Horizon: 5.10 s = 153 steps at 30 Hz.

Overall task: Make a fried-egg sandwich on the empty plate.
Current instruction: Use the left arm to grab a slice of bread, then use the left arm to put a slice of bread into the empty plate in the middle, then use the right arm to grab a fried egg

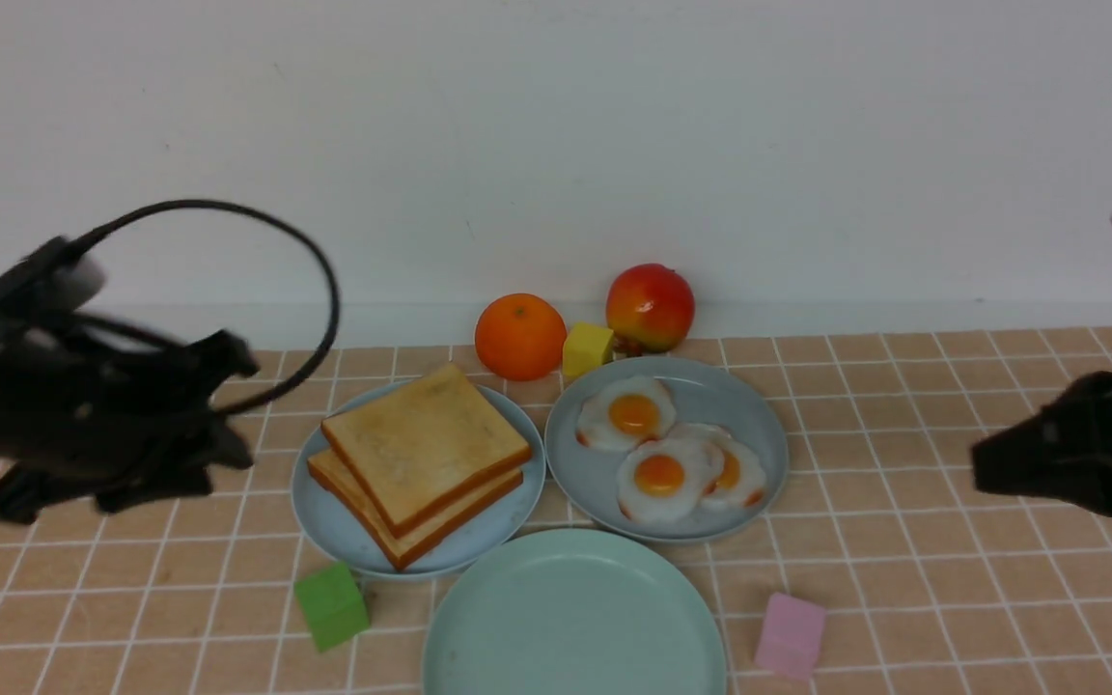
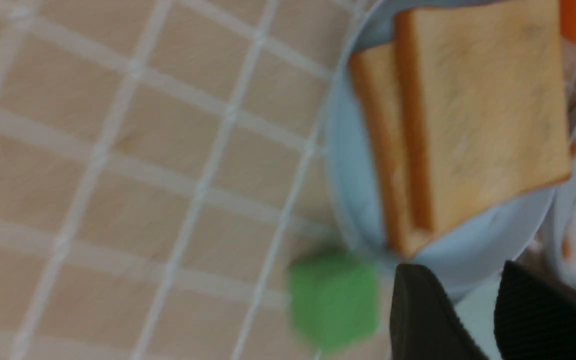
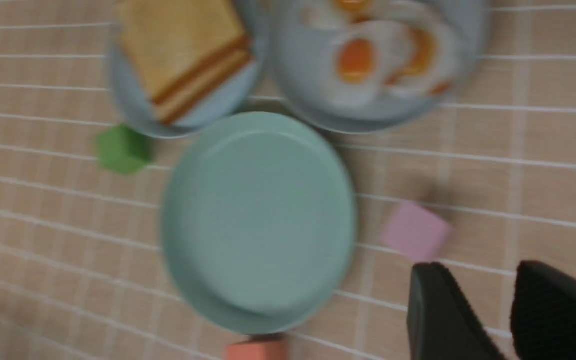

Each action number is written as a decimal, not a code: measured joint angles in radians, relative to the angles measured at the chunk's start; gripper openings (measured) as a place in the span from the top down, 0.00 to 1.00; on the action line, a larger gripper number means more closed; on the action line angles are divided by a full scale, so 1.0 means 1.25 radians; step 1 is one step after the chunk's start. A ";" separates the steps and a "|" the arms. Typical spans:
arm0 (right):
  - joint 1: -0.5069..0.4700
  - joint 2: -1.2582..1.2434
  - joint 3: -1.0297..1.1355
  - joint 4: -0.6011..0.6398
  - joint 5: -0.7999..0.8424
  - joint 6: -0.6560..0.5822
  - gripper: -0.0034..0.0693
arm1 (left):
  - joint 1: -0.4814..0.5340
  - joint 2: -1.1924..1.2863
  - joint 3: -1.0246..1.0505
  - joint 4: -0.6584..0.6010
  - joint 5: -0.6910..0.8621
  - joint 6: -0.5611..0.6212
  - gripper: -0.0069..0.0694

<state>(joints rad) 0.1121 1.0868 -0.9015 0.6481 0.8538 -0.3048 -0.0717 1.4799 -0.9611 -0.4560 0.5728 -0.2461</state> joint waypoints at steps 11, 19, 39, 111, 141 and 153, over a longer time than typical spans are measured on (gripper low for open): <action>0.000 0.004 0.000 0.083 0.011 -0.080 0.62 | 0.000 0.402 -0.336 -0.052 0.077 0.028 0.45; 0.000 0.004 0.000 0.080 0.010 -0.081 0.62 | 0.002 0.480 -0.388 -0.100 0.078 0.026 0.45; 0.000 0.004 0.000 0.075 0.011 -0.081 0.62 | -0.012 0.242 -0.387 -0.001 0.129 0.098 0.82; 0.110 0.856 -0.547 -0.075 -0.041 0.266 0.64 | -0.463 -0.195 -0.020 0.136 0.083 0.270 0.93; 0.185 0.788 -0.547 -0.270 0.031 0.607 0.68 | -0.463 -0.195 -0.020 0.139 0.089 0.270 0.93; 0.206 0.822 -0.547 -0.262 -0.023 0.678 0.41 | -0.463 -0.152 -0.019 0.139 0.091 0.270 0.92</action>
<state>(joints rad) 0.3696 2.1141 -1.5853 0.3202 0.8251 0.5433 -0.6506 1.2897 -0.9853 -0.2829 0.6861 0.0919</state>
